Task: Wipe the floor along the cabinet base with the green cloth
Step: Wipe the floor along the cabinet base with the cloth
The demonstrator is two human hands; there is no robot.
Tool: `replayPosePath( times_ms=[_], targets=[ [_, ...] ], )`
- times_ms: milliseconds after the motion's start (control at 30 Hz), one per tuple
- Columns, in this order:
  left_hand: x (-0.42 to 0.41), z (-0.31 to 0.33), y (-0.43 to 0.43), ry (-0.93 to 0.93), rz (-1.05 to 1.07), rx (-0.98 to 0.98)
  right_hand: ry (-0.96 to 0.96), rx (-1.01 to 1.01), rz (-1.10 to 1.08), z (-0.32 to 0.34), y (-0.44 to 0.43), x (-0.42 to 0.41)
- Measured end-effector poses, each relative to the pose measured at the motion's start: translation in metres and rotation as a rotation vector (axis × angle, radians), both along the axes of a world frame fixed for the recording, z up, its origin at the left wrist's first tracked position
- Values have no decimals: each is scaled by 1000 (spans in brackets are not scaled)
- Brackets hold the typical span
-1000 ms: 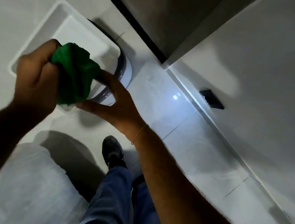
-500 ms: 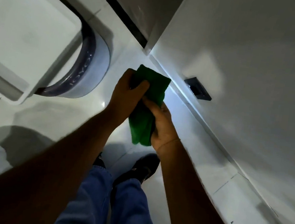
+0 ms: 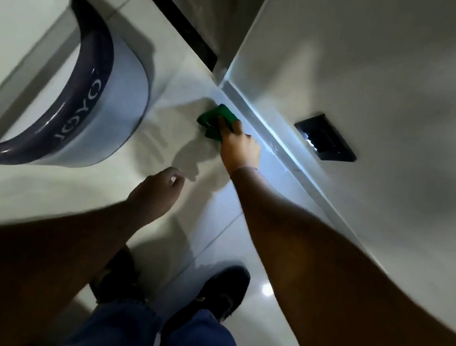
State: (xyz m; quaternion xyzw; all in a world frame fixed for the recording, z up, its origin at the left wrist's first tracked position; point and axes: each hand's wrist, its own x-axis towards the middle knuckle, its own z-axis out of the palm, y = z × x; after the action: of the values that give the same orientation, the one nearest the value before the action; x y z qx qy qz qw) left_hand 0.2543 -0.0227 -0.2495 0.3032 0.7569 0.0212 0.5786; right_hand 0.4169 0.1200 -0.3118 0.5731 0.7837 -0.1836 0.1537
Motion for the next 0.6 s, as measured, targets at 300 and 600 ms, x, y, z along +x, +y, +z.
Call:
replayPosePath(
  times_ms=[300, 600],
  targets=[
    [-26, -31, -33, 42, -215, 20, -198, -101, 58, -44, 22, -9],
    [-12, -34, -17, 58, -291, -81, -277, -301, -104, -23, -13, 90]
  ],
)
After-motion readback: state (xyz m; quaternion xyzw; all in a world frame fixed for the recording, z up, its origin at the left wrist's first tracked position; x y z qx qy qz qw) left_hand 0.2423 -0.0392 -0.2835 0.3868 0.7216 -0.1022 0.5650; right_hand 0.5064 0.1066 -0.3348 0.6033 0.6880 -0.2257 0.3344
